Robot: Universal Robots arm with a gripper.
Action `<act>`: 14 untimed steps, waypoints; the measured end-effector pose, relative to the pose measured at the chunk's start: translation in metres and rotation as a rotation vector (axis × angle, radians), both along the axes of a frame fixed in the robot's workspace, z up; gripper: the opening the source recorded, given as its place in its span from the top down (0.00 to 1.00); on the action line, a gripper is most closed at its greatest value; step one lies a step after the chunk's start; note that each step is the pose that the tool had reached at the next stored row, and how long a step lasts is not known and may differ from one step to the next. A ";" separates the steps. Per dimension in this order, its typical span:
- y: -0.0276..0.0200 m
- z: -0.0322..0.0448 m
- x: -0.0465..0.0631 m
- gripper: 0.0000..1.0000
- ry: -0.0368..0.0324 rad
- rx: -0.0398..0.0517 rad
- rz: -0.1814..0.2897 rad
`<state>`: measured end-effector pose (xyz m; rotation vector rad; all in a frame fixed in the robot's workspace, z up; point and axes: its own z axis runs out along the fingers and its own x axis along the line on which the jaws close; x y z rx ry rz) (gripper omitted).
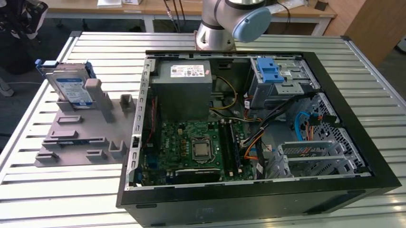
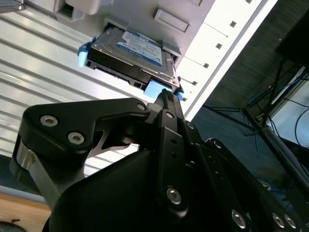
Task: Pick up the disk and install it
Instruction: 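Reach for the disk, then pick up the disk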
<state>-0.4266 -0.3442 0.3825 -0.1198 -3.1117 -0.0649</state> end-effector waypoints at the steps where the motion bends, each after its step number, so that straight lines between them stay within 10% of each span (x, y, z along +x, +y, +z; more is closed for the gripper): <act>1: 0.0000 0.0000 -0.002 0.89 0.0000 0.0000 0.000; 14: 0.0000 -0.0002 -0.005 0.89 0.0000 0.0000 0.088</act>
